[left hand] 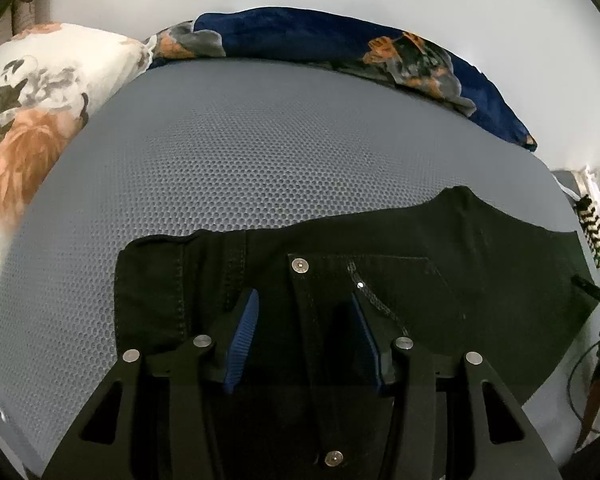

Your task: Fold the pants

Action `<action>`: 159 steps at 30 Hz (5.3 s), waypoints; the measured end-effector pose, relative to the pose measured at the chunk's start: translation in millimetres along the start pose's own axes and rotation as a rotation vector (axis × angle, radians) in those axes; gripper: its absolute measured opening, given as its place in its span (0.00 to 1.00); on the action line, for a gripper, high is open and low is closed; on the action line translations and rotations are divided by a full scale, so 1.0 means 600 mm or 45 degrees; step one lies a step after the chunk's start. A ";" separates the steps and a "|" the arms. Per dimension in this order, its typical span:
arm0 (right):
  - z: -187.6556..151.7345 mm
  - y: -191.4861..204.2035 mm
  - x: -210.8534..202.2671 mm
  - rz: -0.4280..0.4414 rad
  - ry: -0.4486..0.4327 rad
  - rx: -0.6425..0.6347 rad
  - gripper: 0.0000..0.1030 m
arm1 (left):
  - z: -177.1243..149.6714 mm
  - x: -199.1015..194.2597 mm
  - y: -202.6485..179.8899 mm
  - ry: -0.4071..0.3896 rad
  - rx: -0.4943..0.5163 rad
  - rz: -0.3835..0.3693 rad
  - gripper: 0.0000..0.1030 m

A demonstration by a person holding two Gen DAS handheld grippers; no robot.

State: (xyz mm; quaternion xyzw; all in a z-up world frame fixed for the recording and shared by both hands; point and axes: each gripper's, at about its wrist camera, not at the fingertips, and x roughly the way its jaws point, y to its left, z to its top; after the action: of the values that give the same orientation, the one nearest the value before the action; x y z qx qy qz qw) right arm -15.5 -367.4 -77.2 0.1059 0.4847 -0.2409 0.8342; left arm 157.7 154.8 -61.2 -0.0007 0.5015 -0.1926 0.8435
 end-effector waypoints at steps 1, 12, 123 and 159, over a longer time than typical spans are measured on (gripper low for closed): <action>0.000 -0.009 -0.001 -0.019 0.001 0.012 0.46 | 0.001 0.000 -0.001 -0.003 -0.001 0.008 0.47; 0.017 -0.115 0.006 -0.133 0.026 0.074 0.49 | 0.009 -0.040 -0.066 -0.057 0.016 0.054 0.49; -0.014 0.216 -0.088 0.853 0.196 0.046 0.47 | -0.011 0.000 -0.195 0.297 -0.208 -0.817 0.54; -0.028 0.192 -0.048 0.446 0.140 -0.043 0.51 | -0.029 0.066 -0.258 0.420 -0.301 -0.656 0.08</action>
State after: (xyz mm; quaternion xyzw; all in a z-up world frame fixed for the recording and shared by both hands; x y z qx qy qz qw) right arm 18.0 -253.0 -67.4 0.1878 0.5076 -0.0777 0.8373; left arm 109.5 1.9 -72.9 -0.1945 0.6336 -0.3376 0.6684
